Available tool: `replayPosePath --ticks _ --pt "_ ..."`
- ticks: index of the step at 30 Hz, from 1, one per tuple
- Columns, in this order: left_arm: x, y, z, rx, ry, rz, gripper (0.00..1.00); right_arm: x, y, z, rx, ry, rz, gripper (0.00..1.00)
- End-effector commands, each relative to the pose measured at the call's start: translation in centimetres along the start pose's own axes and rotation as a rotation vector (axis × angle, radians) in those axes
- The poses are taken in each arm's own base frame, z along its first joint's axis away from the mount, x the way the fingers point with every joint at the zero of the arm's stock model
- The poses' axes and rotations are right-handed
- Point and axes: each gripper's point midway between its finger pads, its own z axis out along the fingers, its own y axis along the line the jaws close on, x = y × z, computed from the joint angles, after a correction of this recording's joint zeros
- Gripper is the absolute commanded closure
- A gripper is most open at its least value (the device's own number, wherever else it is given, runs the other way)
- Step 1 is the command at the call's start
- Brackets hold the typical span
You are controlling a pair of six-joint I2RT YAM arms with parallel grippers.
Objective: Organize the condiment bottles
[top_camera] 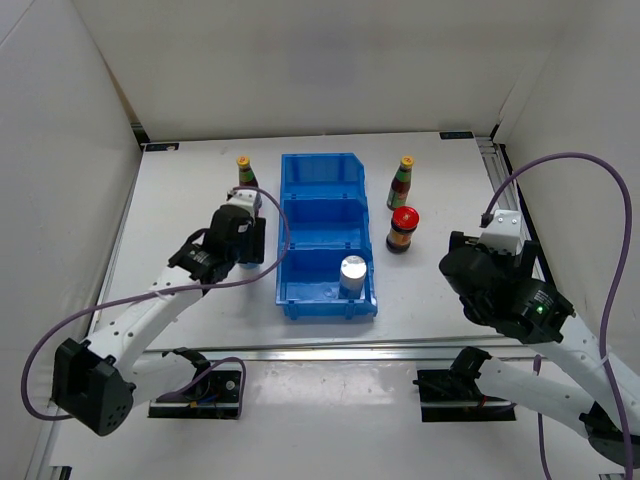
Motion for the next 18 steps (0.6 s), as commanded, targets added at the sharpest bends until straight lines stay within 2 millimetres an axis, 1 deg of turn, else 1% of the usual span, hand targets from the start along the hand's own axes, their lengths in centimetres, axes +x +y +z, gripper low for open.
replayPosePath --ticks 1,2,4,5,7,8,10,11,13,14,16,17,18 --pt "-8.3 0.0 -4.6 0.032 -0.228 -0.05 0.6 -0.4 0.1 0.2 0.017 -0.018 0.035 0.0" --pt "-9.9 -0.2 -5.6 0.05 -0.26 -0.059 0.62 -0.4 0.1 0.2 0.017 -0.018 0.035 0.0" --pt "-11.3 -0.5 -6.6 0.068 -0.288 -0.076 0.62 -0.4 -0.1 0.1 0.015 -0.022 0.044 0.0" --pt "-12.6 -1.1 -7.6 0.098 -0.319 -0.093 0.63 -0.4 -0.1 0.1 0.015 -0.022 0.044 0.0" --pt "-13.5 -2.7 -8.6 0.168 -0.336 -0.112 0.64 -0.4 -0.1 0.1 0.015 -0.022 0.044 0.0" --pt "-14.1 -3.8 -9.4 0.214 -0.348 -0.132 0.65 -0.4 -0.1 0.1 0.015 -0.022 0.044 0.0" --pt "-14.5 -5.3 -10.4 0.277 -0.353 -0.143 0.67 -0.4 -0.1 0.1 0.015 -0.022 0.044 0.0" --pt "-14.2 -6.6 -10.8 0.321 -0.344 -0.148 0.67 -0.4 0.1 0.2 0.017 -0.018 0.035 0.0" --pt "-13.7 -7.9 -10.9 0.351 -0.326 -0.14 0.67 -0.4 0.1 0.2 0.017 -0.018 0.035 0.0" --pt "-12.7 -9.2 -10.6 0.376 -0.296 -0.126 0.67 -0.4 0.1 0.2 0.017 -0.018 0.035 0.0" --pt "-11.6 -10.3 -10.2 0.394 -0.265 -0.1 0.67 -0.4 0.1 0.2 0.017 -0.018 0.035 0.0" --pt "-11.0 -11.4 -10.2 0.417 -0.249 -0.079 0.67 -0.4 0.1 0.2 0.017 -0.018 0.035 0.0" --pt "-10.5 -11.9 -10.2 0.43 -0.236 -0.079 0.66 -0.1 0.1 0.3 0.019 -0.015 0.027 0.0"
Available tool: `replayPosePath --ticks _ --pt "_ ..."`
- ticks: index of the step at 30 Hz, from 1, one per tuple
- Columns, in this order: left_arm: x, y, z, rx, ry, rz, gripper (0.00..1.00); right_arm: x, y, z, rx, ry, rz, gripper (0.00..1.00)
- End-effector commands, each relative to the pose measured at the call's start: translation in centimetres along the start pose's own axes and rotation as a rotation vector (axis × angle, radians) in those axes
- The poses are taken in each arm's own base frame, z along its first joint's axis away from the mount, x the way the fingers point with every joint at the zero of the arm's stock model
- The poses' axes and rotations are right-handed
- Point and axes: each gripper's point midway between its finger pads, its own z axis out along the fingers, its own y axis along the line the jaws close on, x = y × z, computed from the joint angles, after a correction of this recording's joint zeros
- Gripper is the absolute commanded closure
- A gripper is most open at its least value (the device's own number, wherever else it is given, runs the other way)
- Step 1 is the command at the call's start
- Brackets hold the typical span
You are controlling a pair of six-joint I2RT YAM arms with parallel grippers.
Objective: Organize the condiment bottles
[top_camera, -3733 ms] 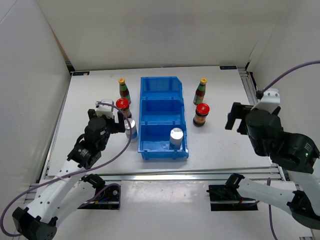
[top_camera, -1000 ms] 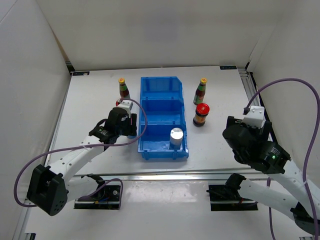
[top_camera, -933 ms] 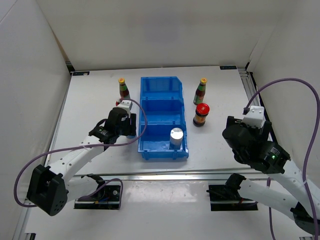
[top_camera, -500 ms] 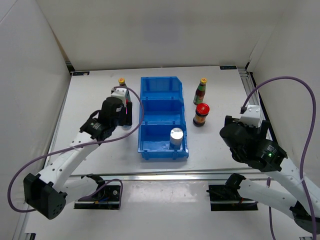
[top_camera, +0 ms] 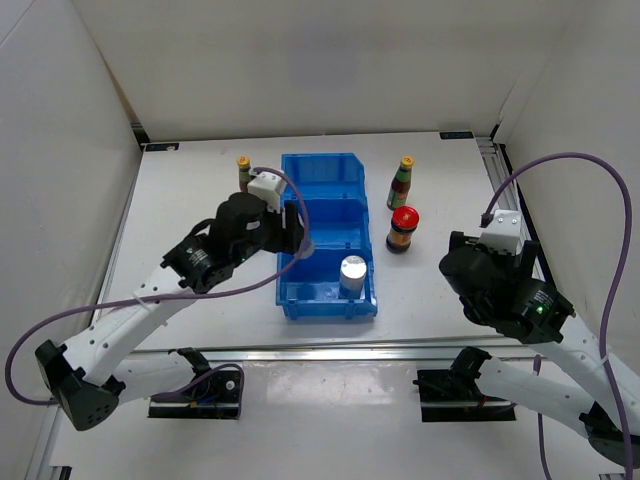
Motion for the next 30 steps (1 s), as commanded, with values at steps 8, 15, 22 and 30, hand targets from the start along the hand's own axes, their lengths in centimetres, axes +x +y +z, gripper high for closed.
replayPosePath --ticks 8,15,22,30 --pt "3.5 -2.9 1.2 0.08 0.076 -0.053 0.65 0.0 0.4 0.4 0.022 -0.009 0.011 0.0" --pt "7.0 -2.4 2.4 0.053 0.138 -0.037 0.6 0.0 0.4 0.4 0.022 -0.009 0.011 0.0" --pt "8.8 -2.2 4.3 0.041 0.172 -0.01 0.36 0.0 0.8 0.5 0.027 -0.002 -0.007 0.0" --pt "9.3 -2.0 5.2 0.03 0.174 0.011 0.13 0.0 0.8 0.5 0.027 -0.002 -0.007 0.0"
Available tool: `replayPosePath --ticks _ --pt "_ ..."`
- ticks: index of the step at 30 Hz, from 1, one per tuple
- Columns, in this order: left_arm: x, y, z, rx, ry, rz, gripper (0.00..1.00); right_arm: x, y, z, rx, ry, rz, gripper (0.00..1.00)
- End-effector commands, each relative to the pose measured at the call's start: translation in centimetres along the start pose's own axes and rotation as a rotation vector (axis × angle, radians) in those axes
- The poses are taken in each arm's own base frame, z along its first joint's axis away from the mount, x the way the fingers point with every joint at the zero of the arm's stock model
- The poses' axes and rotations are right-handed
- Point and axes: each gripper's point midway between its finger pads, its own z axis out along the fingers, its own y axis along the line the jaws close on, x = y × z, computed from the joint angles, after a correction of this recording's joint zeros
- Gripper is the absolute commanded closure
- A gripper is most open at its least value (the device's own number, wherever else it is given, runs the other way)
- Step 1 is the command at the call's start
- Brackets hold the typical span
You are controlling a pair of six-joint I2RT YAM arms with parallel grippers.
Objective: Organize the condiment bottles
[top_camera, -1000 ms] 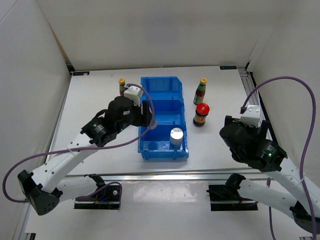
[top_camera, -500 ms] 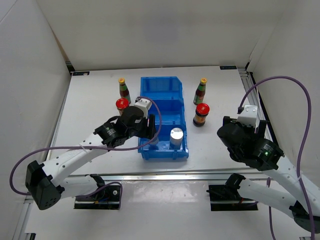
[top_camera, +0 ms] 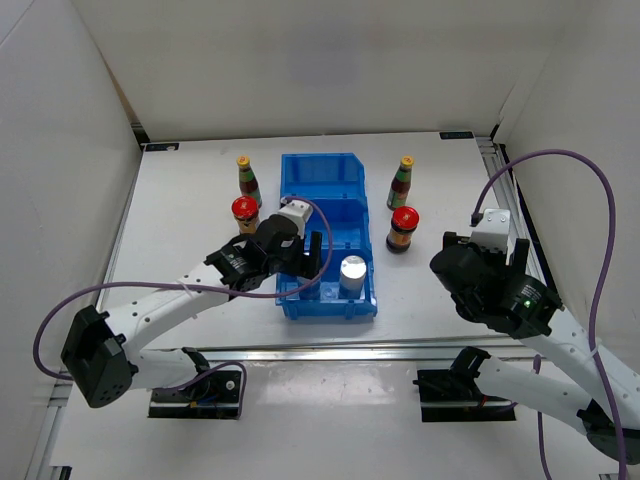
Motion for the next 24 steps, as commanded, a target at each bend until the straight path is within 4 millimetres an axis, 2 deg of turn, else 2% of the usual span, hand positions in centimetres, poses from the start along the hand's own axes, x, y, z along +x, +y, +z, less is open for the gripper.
replayPosePath --ticks 1,2,4,7,8,10,11,13,14,15,16,17,18,19,20,21,22,23,24 --pt "-2.4 -0.6 -0.3 0.013 -0.085 -0.001 0.1 -0.5 0.0 0.1 0.015 -0.021 0.041 0.0" --pt "-2.4 -0.6 -0.3 0.013 -0.085 -0.001 0.01 -0.5 0.0 0.1 0.015 -0.021 0.041 0.0" --pt "-2.6 -0.5 -0.5 0.006 -0.097 -0.003 0.01 -0.5 0.1 0.2 0.017 -0.018 0.033 0.0" --pt "-4.5 0.0 -1.7 -0.02 -0.155 0.015 0.01 -0.7 0.5 0.2 0.019 -0.013 0.022 0.0" --pt "-6.0 0.6 -2.9 -0.052 -0.206 0.034 0.01 -0.7 0.5 0.2 0.019 -0.013 0.022 0.0" --pt "-7.5 1.5 -4.4 -0.097 -0.26 0.062 0.01 -1.4 0.8 -0.1 -0.013 -0.006 0.015 0.0" --pt "-8.6 2.7 -5.8 -0.15 -0.31 0.095 0.01 -1.8 1.3 -0.2 -0.032 0.002 0.02 0.0" --pt "-9.7 4.4 -7.2 -0.216 -0.356 0.112 0.01 -2.7 2.2 -0.4 -0.072 0.018 0.002 0.0" --pt "-10.5 5.7 -8.7 -0.265 -0.4 0.102 0.01 -4.2 2.4 -0.9 -0.096 0.004 0.035 0.0" --pt "-10.0 7.8 -8.9 -0.33 -0.399 0.093 0.01 -4.9 3.2 -0.8 -0.107 0.002 0.022 0.0" --pt "-10.0 8.9 -9.6 -0.368 -0.422 0.085 0.01 -5.6 4.1 -0.8 -0.145 -0.008 0.004 0.0" --pt "-9.9 10.0 -10.1 -0.397 -0.443 0.075 0.01 -7.2 5.6 -0.6 -0.201 -0.051 -0.051 0.0" --pt "-8.9 11.8 -11.0 -0.435 -0.465 0.055 0.01 -7.7 7.6 -0.4 -0.273 -0.025 -0.066 0.0" --pt "-8.5 12.7 -11.4 -0.454 -0.477 0.053 0.01 -8.0 8.4 0.0 -0.283 -0.006 -0.079 0.0" --pt "-8.3 13.4 -11.8 -0.469 -0.499 0.045 0.01 -7.9 9.4 1.7 -0.26 0.042 -0.103 0.0" --pt "-7.9 14.4 -12.5 -0.488 -0.517 0.026 0.01 -8.0 10.0 2.3 -0.266 0.066 -0.101 0.0" --pt "-6.4 15.3 -11.9 -0.511 -0.486 0.038 0.01 -8.8 11.0 2.4 -0.32 0.082 -0.078 0.0" --pt "-5.8 15.6 -11.9 -0.523 -0.483 0.037 0.01 -8.4 11.2 3.8 -0.314 0.133 -0.057 0.0" --pt "-5.3 16.2 -12.4 -0.548 -0.491 0.014 0.01 -8.5 11.8 4.4 -0.354 0.155 -0.028 0.0"
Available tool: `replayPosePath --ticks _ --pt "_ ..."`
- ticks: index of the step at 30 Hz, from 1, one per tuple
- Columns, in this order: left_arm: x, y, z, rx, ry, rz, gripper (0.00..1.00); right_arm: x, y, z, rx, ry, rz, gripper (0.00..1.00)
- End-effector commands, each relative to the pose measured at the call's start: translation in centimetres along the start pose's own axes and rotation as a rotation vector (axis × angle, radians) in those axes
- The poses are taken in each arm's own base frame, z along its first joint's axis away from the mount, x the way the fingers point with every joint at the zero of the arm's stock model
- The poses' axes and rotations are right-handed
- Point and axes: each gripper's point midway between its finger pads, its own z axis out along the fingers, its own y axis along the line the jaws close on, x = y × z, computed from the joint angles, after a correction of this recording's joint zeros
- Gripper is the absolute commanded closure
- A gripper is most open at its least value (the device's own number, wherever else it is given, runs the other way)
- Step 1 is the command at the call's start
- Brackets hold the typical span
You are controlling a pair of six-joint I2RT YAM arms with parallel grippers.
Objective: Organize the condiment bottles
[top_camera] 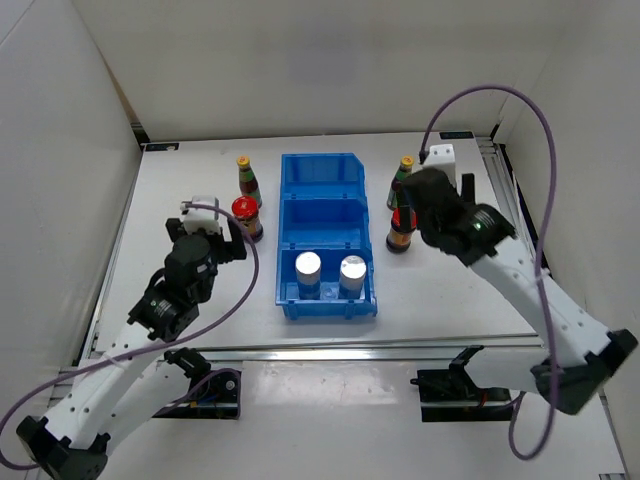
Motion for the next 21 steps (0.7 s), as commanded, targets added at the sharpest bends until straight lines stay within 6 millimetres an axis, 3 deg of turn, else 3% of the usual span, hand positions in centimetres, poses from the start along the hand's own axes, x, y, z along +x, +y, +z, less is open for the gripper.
replayPosePath --ticks 1,5,12,18,21 --pt "2.0 2.1 0.0 -0.077 0.01 0.046 0.01 -1.6 2.6 2.3 -0.186 0.048 0.069 0.0" --pt "1.4 1.8 0.3 -0.063 -0.057 0.046 0.01 -1.5 2.3 6.1 -0.319 0.168 0.216 0.0" --pt "2.1 1.1 1.4 -0.055 -0.013 0.064 0.01 -1.4 4.8 9.3 -0.474 0.243 0.236 0.0" --pt "1.9 0.8 1.4 -0.045 -0.02 0.059 0.01 0.1 6.8 11.6 -0.514 0.301 0.231 0.0" --pt "1.9 0.8 1.4 -0.045 -0.02 0.059 0.01 1.8 7.7 13.2 -0.519 0.343 0.225 0.0"
